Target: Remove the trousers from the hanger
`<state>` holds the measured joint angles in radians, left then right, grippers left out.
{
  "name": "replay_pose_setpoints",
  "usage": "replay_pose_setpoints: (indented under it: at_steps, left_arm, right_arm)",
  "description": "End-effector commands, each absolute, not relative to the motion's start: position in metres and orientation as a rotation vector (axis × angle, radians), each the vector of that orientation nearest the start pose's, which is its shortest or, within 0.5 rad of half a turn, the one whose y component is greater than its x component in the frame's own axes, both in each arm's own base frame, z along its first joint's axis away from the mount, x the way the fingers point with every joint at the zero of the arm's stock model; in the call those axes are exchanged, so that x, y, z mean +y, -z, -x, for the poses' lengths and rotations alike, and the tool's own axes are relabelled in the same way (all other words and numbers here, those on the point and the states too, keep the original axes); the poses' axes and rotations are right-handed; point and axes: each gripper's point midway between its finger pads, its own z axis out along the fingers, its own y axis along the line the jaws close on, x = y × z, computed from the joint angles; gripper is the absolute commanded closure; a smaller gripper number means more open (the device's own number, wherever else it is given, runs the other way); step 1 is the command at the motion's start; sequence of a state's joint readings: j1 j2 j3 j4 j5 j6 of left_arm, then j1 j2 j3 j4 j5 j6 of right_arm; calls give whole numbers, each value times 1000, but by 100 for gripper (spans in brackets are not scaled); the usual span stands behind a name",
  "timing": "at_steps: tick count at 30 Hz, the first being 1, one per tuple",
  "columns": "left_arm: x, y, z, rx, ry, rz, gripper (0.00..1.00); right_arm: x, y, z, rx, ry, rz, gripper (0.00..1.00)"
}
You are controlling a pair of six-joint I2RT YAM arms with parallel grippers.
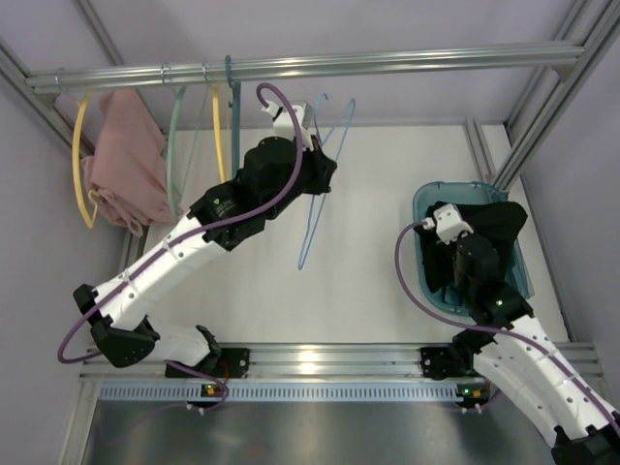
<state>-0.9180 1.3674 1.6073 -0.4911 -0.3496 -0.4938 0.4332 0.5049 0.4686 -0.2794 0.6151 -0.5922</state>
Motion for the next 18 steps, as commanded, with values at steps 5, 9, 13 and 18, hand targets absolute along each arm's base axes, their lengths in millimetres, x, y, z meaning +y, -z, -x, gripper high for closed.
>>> replay_pose_setpoints:
  at_steps: [5, 9, 13, 18]
  left_arm:
    - [-291, -430, -289, 1756, 748, -79, 100]
    - [-278, -433, -294, 1748, 736, -39, 100]
    - [-261, -439, -301, 1742, 756, 19, 100]
    - [-242, -446, -308, 1724, 767, 61, 100]
  right_arm:
    - [1, -190, -266, 1806, 578, 528, 90]
    - [16, -181, -277, 1834, 509, 558, 66]
    - [24, -188, -288, 1904, 428, 526, 45]
    - [29, -223, -293, 1896, 376, 493, 20]
